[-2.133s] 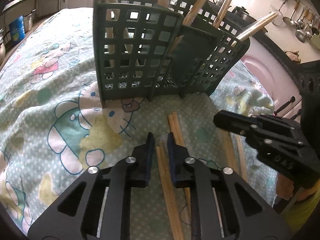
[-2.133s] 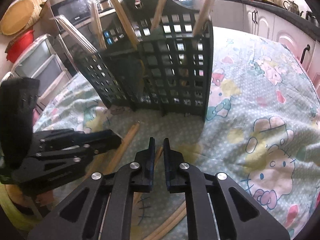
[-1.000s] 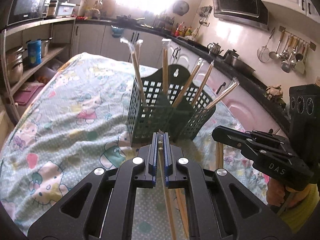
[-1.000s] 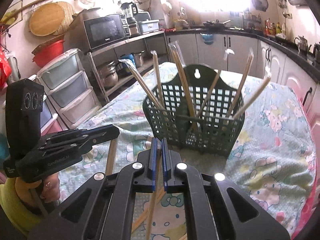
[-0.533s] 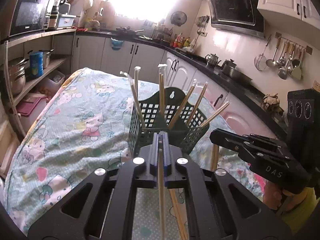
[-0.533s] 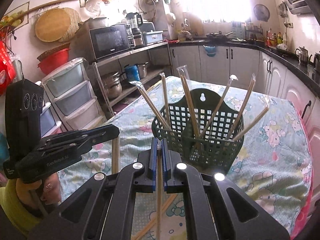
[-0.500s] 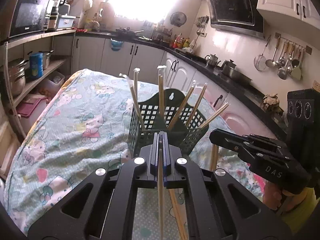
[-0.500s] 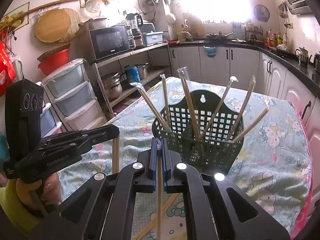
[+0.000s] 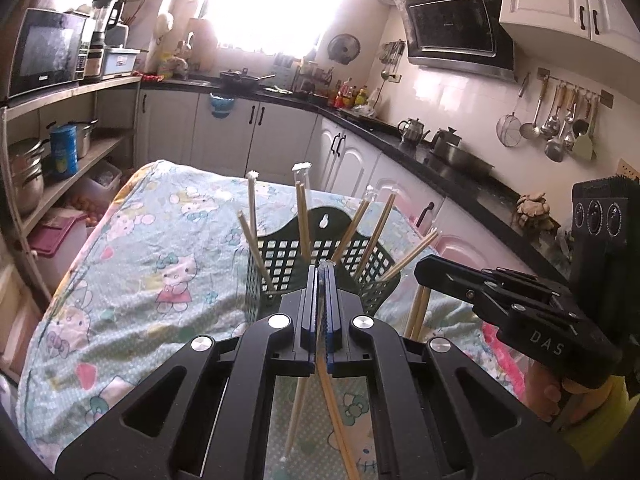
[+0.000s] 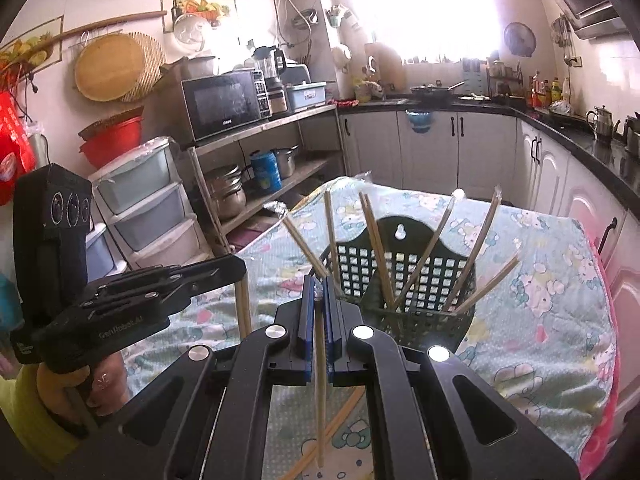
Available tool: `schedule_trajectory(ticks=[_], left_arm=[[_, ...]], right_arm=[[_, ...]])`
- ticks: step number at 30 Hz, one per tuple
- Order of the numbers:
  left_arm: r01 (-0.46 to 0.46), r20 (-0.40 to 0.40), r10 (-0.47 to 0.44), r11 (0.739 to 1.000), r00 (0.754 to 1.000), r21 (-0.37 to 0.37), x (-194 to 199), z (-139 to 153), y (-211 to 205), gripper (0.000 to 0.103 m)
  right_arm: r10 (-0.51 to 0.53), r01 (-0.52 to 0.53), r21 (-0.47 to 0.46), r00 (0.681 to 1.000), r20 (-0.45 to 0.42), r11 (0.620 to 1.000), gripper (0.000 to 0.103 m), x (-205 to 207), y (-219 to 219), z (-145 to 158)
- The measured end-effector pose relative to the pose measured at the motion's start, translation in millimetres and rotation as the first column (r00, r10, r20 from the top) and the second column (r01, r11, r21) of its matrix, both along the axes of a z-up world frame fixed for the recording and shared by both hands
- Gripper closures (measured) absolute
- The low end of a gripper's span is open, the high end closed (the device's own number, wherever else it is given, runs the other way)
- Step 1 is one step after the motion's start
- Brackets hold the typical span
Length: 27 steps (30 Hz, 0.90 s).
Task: Organize utensils
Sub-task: 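Lift both held chopsticks and carry them above the green caddy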
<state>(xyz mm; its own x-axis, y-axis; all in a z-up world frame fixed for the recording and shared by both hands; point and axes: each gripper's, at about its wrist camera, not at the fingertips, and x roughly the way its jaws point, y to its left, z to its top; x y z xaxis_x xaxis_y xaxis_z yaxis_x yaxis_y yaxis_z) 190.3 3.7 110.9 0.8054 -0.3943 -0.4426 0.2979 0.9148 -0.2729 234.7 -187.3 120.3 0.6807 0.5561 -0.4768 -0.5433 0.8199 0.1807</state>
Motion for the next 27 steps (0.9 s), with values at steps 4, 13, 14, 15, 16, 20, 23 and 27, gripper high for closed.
schedule_trajectory(ticks=[4, 13, 14, 15, 16, 20, 23, 27], left_arm=[[0.010, 0.023, -0.010, 1.000, 1.000, 0.004, 2.9, 11.0, -3.3, 0.103], [0.026, 0.078, -0.027, 1.000, 0.997, 0.013, 14.1, 38.8, -12.4, 0.103], [0.028, 0.081, -0.029, 1.000, 0.996, 0.012, 15.2, 40.2, -12.9, 0.103], [0.030, 0.085, -0.031, 0.999, 0.996, 0.012, 16.6, 42.3, -13.8, 0.103], [0.038, 0.088, -0.039, 0.999, 0.995, 0.009, 18.5, 45.4, -15.1, 0.103], [0.053, 0.118, -0.055, 0.998, 0.991, 0.025, 24.1, 59.2, -23.8, 0.103], [0.058, 0.142, -0.062, 0.998, 0.988, 0.036, 29.9, 69.7, -29.9, 0.103], [0.050, 0.165, -0.056, 0.998, 0.985, 0.041, 38.9, 80.2, -32.1, 0.103]], right_arm=[[-0.013, 0.013, 0.014, 1.000, 0.020, 1.000, 0.098, 1.9, -5.1, 9.7], [-0.047, 0.046, 0.024, 0.997, 0.063, 0.999, 0.098, 9.9, -17.0, 29.1], [-0.051, 0.049, 0.027, 0.996, 0.067, 0.998, 0.098, 11.0, -18.7, 31.7], [-0.055, 0.053, 0.028, 0.996, 0.072, 0.998, 0.098, 11.9, -20.0, 33.6], [-0.059, 0.057, 0.029, 0.995, 0.077, 0.998, 0.098, 12.6, -20.3, 35.6], [-0.079, 0.076, 0.035, 0.991, 0.105, 0.997, 0.098, 18.6, -23.6, 47.1], [-0.094, 0.089, 0.040, 0.988, 0.121, 0.995, 0.098, 26.0, -25.3, 54.7], [-0.116, 0.111, 0.046, 0.984, 0.135, 0.993, 0.098, 37.4, -26.8, 64.9]])
